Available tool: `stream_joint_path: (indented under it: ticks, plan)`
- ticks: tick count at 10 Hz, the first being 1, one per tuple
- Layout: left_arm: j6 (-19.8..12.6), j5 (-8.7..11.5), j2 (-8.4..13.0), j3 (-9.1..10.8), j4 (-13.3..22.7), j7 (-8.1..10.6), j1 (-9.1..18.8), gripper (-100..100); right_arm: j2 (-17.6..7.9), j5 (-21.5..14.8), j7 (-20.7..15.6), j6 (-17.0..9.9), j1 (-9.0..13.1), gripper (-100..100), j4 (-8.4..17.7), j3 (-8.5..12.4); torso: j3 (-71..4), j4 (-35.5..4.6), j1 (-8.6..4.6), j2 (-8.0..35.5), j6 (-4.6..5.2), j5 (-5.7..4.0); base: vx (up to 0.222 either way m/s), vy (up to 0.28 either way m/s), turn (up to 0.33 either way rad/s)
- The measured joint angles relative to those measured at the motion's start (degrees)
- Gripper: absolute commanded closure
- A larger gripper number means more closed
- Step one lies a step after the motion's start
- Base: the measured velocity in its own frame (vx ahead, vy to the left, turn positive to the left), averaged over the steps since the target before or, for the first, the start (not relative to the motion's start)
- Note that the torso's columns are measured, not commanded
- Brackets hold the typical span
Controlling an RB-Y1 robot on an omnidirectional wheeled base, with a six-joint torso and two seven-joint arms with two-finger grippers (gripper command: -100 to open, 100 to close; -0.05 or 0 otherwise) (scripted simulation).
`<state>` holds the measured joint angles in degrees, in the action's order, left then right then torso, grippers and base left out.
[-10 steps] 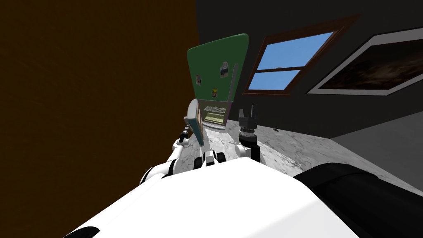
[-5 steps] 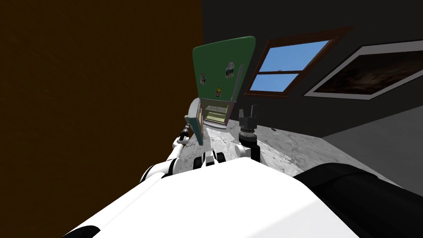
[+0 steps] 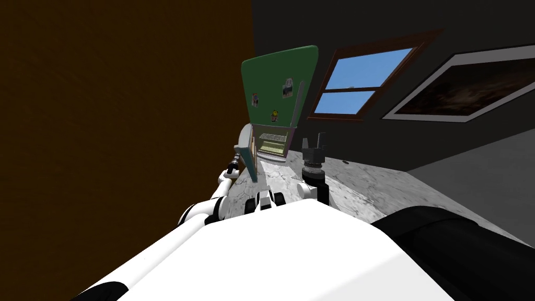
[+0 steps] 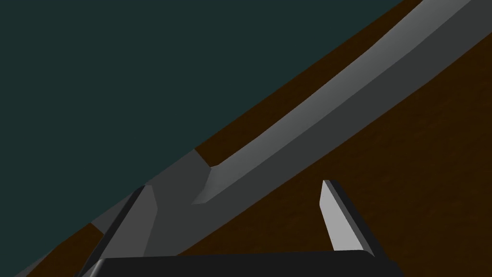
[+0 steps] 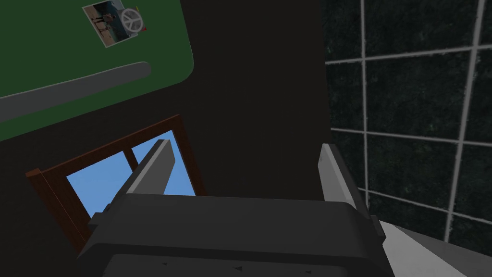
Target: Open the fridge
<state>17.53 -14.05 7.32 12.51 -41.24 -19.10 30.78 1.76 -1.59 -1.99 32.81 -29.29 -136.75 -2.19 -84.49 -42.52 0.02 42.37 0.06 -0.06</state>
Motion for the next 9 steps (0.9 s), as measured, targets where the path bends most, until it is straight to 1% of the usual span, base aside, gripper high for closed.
stream_joint_path:
  ticks: [1,3,4,9]
  plan:
    - [-0.34,0.04,0.07,0.23,0.84,-0.13,0.96,-100,0.00,0.00,0.00,0.00,0.00,0,0.00,0.00,-0.02,-0.07,-0.08,-0.02,0.03,-0.04,-0.043,0.013,0.005]
    - [-2.32,0.04,0.15,0.28,0.60,-0.08,2.20,-100,0.00,0.00,0.00,0.00,0.00,0,0.00,0.00,0.10,-0.27,-0.28,0.15,0.13,-0.15,-0.033,0.009,0.009]
    - [-2.55,0.04,0.16,0.31,0.64,-0.11,2.27,0,0.00,0.00,0.00,0.00,0.00,0,0.00,0.00,0.06,-0.04,-0.26,0.09,0.05,-0.08,0.000,0.000,0.000]
    - [-2.53,0.04,0.16,0.32,0.64,-0.11,2.26,0,0.00,0.00,0.00,0.00,-0.01,0,0.00,0.00,-0.09,0.24,0.00,-0.11,-0.06,0.06,0.000,0.000,0.000]
